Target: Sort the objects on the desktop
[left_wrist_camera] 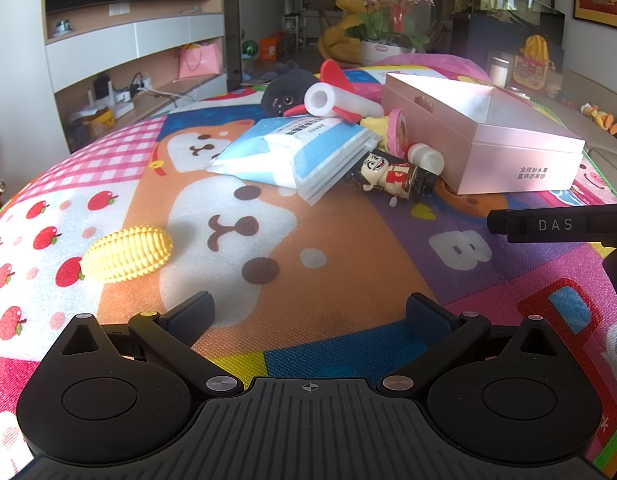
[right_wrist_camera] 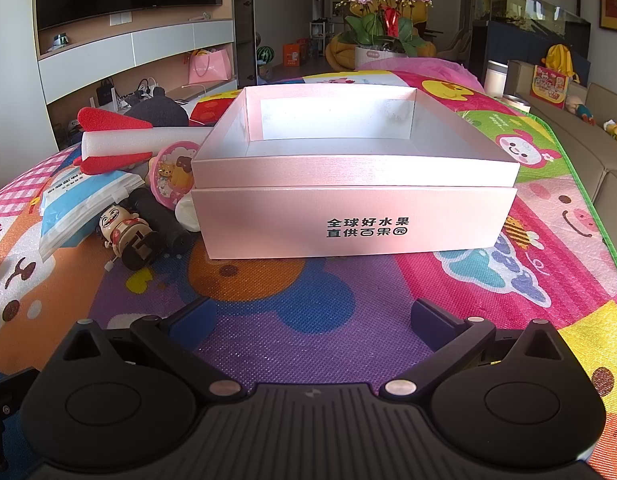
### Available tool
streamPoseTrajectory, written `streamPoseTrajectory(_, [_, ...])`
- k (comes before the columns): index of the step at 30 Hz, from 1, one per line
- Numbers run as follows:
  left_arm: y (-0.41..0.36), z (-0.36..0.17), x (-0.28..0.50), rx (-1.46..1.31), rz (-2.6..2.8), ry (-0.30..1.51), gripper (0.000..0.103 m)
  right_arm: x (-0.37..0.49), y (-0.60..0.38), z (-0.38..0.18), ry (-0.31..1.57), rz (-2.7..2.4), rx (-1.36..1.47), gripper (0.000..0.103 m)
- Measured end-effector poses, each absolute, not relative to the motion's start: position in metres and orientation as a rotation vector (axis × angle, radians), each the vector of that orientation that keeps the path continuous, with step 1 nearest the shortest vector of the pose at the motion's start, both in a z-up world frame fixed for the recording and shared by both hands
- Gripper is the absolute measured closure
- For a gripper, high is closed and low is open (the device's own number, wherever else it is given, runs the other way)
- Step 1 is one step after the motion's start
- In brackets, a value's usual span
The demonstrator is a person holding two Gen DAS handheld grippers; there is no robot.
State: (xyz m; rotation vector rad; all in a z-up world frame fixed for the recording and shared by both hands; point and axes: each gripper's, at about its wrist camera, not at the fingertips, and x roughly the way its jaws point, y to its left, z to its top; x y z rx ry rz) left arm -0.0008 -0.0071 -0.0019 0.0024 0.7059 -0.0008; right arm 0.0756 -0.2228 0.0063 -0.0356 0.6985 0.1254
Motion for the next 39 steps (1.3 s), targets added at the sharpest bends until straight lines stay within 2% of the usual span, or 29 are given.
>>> streamPoseTrajectory(39, [-0.0098,-0.0019,0.0015,0.023,-0.001,0.723,0.0,0.0754,-0.2229,0.0063,0.699,0.126,-0.036,0.0])
